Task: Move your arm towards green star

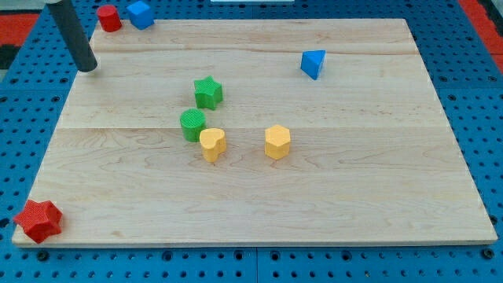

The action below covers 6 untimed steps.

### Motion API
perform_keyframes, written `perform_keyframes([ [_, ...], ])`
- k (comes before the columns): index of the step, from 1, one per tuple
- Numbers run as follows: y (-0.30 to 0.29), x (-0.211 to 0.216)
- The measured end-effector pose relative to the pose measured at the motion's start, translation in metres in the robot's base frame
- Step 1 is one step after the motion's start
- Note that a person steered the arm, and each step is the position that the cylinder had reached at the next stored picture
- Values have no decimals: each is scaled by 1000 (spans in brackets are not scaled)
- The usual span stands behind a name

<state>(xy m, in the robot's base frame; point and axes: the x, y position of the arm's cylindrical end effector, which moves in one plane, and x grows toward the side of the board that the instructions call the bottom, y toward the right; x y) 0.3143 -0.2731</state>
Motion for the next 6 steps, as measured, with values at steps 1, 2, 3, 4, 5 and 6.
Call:
perform_keyframes([
  [1,2,23],
  [2,2,23],
  [3,2,23],
  [4,19,29],
  [5,66,48],
  [6,134,69],
])
